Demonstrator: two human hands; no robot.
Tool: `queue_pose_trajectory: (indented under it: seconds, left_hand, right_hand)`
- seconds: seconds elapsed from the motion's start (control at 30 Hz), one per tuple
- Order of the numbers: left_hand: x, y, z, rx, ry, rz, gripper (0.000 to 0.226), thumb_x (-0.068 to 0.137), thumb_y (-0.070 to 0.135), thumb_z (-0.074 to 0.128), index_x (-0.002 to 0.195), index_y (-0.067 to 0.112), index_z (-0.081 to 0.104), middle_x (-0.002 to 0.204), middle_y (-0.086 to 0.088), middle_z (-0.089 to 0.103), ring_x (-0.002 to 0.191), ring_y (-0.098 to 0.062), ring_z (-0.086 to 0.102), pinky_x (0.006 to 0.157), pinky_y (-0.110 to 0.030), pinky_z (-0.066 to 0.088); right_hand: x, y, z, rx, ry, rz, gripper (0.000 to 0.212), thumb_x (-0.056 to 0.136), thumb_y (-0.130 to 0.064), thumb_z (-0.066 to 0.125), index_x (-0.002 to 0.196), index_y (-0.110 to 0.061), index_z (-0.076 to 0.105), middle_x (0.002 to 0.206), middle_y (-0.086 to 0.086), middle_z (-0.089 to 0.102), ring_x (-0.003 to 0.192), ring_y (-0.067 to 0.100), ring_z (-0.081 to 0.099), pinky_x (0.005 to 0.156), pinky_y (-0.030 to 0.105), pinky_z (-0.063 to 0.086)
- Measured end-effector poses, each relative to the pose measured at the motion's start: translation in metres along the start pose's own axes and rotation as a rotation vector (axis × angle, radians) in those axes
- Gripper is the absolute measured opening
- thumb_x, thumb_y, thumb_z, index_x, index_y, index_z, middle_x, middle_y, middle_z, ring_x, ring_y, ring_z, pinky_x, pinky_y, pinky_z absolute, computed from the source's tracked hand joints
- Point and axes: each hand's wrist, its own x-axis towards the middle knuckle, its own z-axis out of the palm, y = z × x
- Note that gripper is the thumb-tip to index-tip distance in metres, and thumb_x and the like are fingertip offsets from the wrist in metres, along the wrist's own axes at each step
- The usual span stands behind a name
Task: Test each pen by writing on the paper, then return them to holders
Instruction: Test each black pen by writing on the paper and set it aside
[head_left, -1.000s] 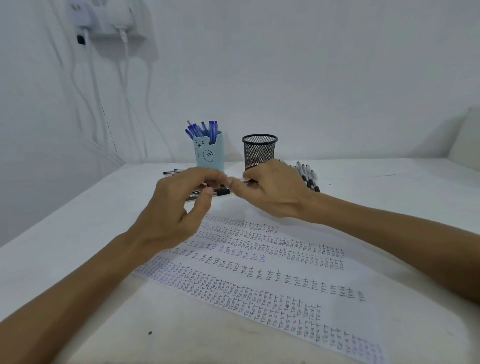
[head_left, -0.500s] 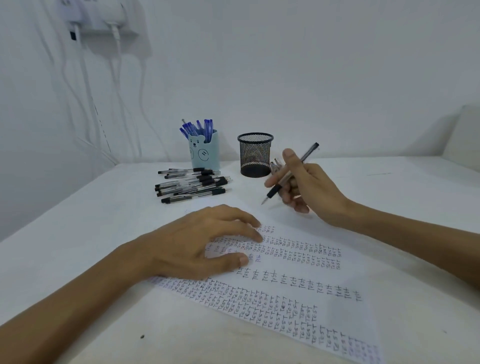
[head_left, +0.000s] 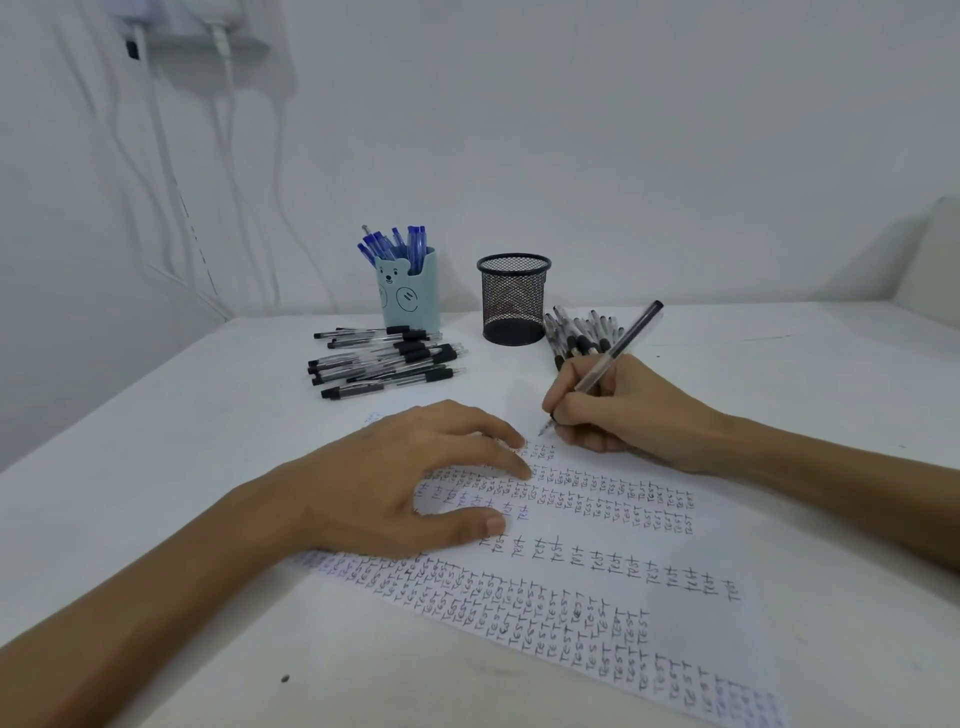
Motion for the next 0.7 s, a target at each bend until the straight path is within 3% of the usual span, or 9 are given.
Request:
queue_pose_trajectory:
  seconds: [0.1,0.23,0.33,0.7]
  left_hand:
    - [-0.0003,-0.0001,0.0,0.0,0.0,0.005,0.042,0.1,0.058,0.06,0.139,0.042,0.059,0.149,0.025,0.047,0.14,0.002,0.043,0.113,-0.033,0.042]
    - [-0.0001,0.0002,-0.0004,0.012,0.0,0.008,0.042,0.1,0.058,0.059,0.139,0.042,0.059,0.149,0.024,0.047,0.139,0.002,0.044,0.113,-0.032,0.042]
    - [0.0003,0.0003,-0.0007,0.012,-0.002,0.01,0.042,0.1,0.057,0.06,0.139,0.041,0.059,0.149,0.023,0.048,0.139,0.002,0.044,0.112,-0.031,0.042]
    - [-0.0005,-0.0003,-0.0006,0.015,-0.002,0.011,0.043,0.1,0.058,0.058,0.139,0.041,0.059,0.149,0.023,0.049,0.139,0.001,0.044,0.112,-0.033,0.043]
  right_hand:
    - [-0.0033,0.002,0.0019,-0.064,0.031,-0.052,0.01,0.09,0.0,0.062,0.084,0.008,0.062,0.061,0.013,0.065,0.049,0.02,0.046,0.047,0.024,0.039]
    - [-0.0065,0.0006,0.0031,-0.146,0.033,-0.099,0.011,0.087,0.001,0.064,0.077,0.004,0.064,0.056,0.012,0.064,0.048,0.014,0.049,0.051,0.02,0.042]
    - [-0.0056,0.0011,0.0032,-0.168,0.027,-0.119,0.012,0.086,0.0,0.066,0.074,0.001,0.065,0.057,0.013,0.064,0.054,0.02,0.054,0.055,0.023,0.045]
    - [-0.0036,0.0007,0.0041,-0.202,0.036,-0.118,0.015,0.084,-0.003,0.067,0.071,-0.008,0.064,0.056,0.009,0.064,0.052,0.017,0.052,0.053,0.021,0.042]
